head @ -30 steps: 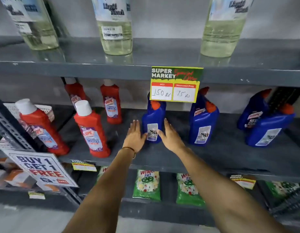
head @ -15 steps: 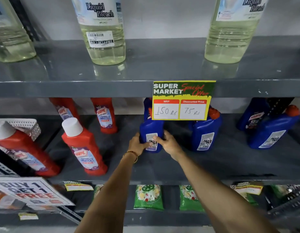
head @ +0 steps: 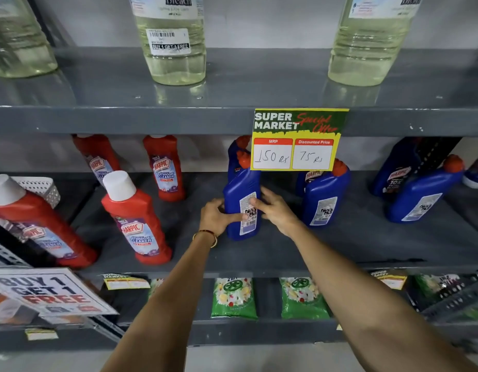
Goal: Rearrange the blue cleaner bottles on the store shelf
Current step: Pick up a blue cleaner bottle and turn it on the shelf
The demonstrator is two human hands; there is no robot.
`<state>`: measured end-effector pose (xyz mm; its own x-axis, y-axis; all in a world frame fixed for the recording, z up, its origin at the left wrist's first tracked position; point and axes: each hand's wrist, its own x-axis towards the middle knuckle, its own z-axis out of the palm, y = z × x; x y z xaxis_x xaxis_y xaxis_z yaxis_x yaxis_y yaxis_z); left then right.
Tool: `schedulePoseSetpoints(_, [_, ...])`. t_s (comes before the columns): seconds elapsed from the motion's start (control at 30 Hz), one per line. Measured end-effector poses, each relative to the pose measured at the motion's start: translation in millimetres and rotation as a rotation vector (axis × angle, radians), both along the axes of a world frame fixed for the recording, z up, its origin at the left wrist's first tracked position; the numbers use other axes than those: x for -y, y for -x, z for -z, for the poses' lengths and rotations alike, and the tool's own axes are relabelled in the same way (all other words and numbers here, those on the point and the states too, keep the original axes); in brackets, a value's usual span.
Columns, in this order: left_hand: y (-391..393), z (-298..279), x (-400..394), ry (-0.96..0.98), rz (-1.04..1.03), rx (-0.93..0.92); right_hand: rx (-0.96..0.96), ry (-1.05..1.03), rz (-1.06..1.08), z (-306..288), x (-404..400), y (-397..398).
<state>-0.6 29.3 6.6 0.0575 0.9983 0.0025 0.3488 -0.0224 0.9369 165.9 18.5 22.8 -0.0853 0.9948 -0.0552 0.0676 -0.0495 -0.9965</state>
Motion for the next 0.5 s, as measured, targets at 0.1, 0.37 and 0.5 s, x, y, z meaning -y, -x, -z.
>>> schedulePoseSetpoints(0.1, [-13.0,0.3,10.8,-0.103,-0.13,-0.138,0.079,-0.014,0.011,1.5,0.0,9.0])
schedulePoseSetpoints(0.37, [-18.1,3.3,19.2,-0.262,-0.068,-0.148,0.048,-0.015,0.144,-7.5,2.7,19.0])
schedulePoseSetpoints(0.5, [8.1,-4.8,6.7,0.047,0.271,0.144,0.002,-0.058,0.068,-13.7,6.5,6.7])
